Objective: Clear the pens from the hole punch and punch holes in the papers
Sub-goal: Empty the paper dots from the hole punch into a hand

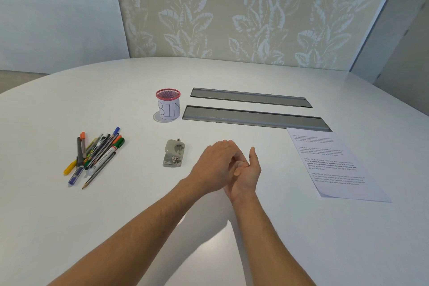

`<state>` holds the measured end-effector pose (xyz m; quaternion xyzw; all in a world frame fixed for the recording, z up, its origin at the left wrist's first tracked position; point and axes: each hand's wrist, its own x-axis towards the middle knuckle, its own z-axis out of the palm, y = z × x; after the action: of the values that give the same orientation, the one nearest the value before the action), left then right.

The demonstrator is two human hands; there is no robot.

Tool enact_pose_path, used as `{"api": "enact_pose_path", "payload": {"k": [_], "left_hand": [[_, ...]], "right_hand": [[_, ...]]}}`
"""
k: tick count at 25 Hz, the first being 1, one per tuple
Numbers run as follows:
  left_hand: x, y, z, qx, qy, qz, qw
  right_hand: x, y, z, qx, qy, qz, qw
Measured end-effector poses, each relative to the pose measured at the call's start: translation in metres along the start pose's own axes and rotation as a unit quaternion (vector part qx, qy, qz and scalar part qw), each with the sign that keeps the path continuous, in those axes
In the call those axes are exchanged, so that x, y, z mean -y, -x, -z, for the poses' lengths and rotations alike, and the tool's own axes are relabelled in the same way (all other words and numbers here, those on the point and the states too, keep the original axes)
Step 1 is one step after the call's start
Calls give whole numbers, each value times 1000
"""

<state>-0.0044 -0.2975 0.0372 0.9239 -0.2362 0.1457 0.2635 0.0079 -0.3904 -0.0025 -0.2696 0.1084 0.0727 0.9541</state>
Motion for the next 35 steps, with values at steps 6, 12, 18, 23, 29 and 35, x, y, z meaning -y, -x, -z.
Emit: {"api": "enact_pose_path", "payload": {"k": [6,12,18,23,29,35], "left_hand": [[4,-4,5,-2,-16,9,1000],[17,-8,4,14,-65,-22,998],[24,-12,7,-18,-62,8,998],[50,-15,18,-64,-43,47,996],[127,-4,45,-176,-17,154,972],[184,8,45,-160,59,293,941]], "right_hand": [[-2,-4,-1,6,-7,16,1000],[-4,-6,-1,1,-17,19,1000],[-4,-8,-3,-14,-50,15,999],[-7,-13,-6,-18,-75,19,997],[-12,-27,-13,0,-101,16,995],[-21,-49,-27,2,-91,18,996]]}}
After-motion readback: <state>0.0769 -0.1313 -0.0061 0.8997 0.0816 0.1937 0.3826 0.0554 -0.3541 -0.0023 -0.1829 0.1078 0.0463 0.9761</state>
